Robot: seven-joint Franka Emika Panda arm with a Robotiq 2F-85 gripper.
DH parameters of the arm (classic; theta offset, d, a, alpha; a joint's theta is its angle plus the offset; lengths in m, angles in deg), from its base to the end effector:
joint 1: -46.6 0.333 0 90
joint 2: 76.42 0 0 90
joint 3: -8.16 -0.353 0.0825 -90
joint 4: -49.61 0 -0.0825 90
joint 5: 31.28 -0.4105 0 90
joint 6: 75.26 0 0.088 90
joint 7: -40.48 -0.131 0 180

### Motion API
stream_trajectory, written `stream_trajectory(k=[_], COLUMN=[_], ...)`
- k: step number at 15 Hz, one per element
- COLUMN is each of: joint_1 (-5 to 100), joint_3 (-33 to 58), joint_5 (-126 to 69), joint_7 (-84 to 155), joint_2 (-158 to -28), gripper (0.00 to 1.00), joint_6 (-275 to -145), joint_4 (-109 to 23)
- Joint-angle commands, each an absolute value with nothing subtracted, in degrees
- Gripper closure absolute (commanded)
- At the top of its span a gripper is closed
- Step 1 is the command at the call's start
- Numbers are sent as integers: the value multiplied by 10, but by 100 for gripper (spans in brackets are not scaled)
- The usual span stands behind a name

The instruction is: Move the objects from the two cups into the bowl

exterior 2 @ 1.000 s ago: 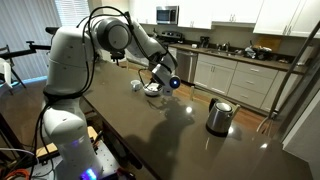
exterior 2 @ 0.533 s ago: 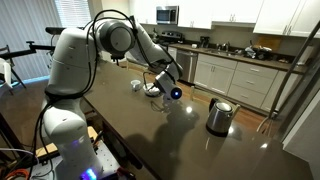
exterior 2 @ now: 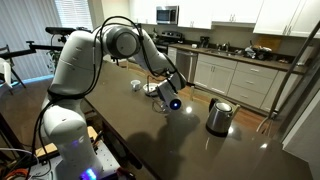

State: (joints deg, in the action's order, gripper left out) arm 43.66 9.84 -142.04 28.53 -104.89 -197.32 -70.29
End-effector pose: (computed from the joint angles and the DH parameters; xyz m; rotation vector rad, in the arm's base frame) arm 0.6240 0.0101 0.1863 -1.1009 1.5475 0.3825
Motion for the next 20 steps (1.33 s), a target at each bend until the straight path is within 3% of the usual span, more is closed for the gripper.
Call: stream_trajectory(k=[1, 15, 17, 20], joint_1=[430, 435, 436, 436], joint_3=[101, 112, 113, 115], joint_5=[-1446, -1471, -1471, -1471], joint_7=[269, 265, 264, 261], joint_2=[-1057, -1070, -1068, -1065], gripper=[43, 42, 26, 19], joint_6=[-1955, -1978, -1982, -1987], joint_4=[-707, -710, -711, -712])
